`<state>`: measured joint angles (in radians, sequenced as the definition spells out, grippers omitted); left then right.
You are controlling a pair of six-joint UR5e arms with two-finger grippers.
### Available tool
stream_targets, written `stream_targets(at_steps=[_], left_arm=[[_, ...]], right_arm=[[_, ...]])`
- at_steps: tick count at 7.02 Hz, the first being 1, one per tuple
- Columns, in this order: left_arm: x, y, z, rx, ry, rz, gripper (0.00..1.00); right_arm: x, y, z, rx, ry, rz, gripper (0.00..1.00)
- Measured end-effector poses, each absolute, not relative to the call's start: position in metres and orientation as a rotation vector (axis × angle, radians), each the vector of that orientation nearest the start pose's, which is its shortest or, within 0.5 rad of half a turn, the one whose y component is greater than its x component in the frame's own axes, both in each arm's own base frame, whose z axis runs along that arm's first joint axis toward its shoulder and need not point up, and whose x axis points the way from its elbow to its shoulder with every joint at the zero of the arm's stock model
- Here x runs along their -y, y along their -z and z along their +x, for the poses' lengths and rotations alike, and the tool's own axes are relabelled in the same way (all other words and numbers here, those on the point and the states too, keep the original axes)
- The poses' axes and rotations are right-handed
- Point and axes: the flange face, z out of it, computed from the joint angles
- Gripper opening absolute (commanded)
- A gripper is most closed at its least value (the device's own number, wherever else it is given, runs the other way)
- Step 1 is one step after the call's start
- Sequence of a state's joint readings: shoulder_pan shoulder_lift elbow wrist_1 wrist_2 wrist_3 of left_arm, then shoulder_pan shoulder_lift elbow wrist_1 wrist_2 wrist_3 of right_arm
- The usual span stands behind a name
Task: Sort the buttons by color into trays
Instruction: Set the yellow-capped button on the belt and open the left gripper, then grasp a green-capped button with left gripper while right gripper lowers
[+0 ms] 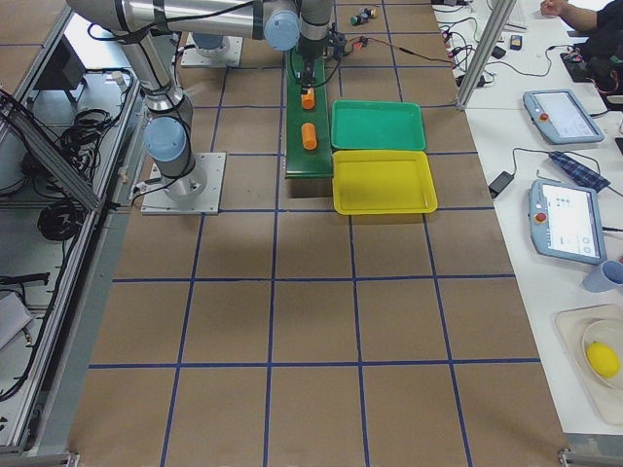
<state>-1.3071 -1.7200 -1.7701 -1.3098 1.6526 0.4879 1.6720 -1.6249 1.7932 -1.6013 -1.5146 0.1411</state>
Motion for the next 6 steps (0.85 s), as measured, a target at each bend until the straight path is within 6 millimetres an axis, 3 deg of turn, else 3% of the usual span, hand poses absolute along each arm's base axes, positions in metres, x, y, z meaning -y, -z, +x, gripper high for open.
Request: stream_targets(at_steps=[1,3,4,6], left_arm=[[0.571,-0.326,0.051,-3.071,-0.138,0.302,1.0],[0.625,-0.278,0.114,-3.042,0.03,0.047,1.0],[0.636,-0.255,0.135,-3.022,0.072,-0.024,1.0],[0.638,-0.221,0.161,-3.025,0.041,-0.098,1.0]], right_arm=[[0.433,-0.408,0.183,-3.095,-0.223,0.068,1.0],[0.433,-0.407,0.184,-3.094,-0.229,0.067,1.0],[0.432,-0.405,0.183,-3.096,-0.236,0.066,1.0],[0.43,-0.401,0.183,-3.099,-0.247,0.066,1.0]])
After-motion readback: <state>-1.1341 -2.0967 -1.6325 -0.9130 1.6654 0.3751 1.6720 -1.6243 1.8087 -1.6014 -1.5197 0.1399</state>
